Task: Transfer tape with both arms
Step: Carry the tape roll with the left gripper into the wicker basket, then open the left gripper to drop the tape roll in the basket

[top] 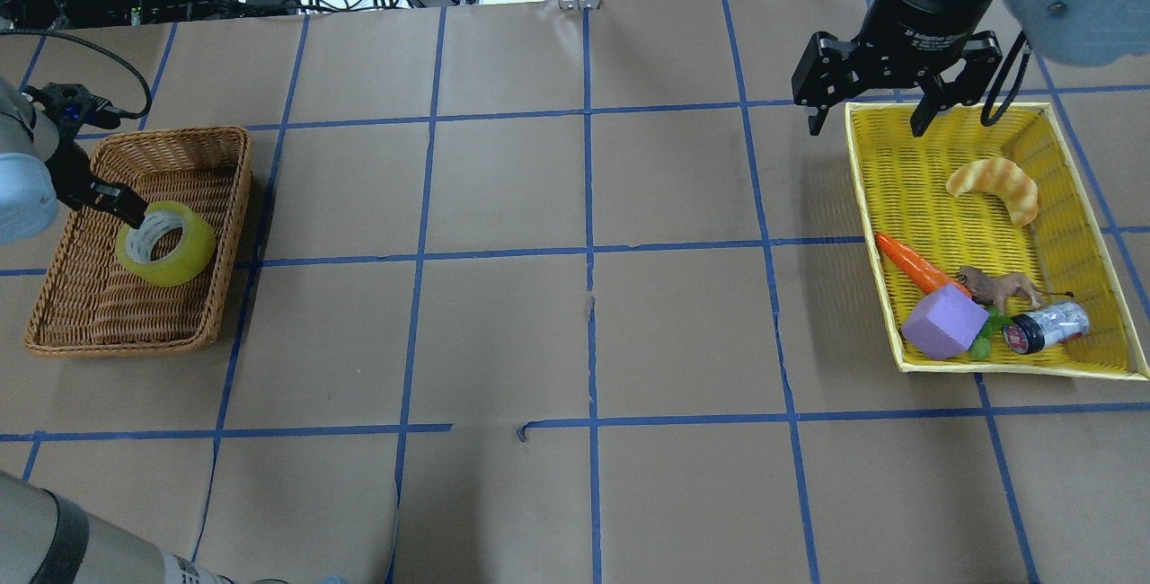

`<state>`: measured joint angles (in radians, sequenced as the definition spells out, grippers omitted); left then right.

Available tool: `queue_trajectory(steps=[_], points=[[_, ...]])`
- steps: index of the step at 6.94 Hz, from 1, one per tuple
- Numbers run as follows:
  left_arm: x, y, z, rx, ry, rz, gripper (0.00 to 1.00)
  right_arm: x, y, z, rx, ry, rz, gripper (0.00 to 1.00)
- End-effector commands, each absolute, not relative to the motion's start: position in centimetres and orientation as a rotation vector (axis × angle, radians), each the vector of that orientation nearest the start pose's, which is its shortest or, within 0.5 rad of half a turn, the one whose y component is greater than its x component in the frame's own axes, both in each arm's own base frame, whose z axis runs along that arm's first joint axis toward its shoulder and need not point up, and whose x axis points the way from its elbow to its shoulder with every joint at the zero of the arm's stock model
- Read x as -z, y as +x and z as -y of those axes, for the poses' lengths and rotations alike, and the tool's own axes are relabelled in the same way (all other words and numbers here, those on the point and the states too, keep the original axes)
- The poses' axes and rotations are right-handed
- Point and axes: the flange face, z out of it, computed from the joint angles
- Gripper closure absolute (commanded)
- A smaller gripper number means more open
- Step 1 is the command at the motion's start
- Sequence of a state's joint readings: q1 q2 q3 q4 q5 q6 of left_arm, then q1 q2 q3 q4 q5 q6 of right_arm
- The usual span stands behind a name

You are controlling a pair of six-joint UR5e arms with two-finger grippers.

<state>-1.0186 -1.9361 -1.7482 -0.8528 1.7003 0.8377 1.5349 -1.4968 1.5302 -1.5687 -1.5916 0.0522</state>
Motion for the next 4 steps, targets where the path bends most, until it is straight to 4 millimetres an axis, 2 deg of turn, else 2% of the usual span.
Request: queue_trajectory(steps=[1,2,4], points=[[-35.7,14.5,58.8,0.102,0.329,-2.93,0.0,-46.7,11.3,52.5,-0.065,0.135,-3.154,0.0],[-38.3,9.3,58.9,0.048,0.268,-2.974,0.0,-46.6,11.3,52.4,-0.072,0.135,-3.158,0.0],[-42.0,-0.9,57.1,0.007,0.099,-3.013,0.0,-46.7,11.3,52.2,-0.072,0.135,-3.158,0.0]])
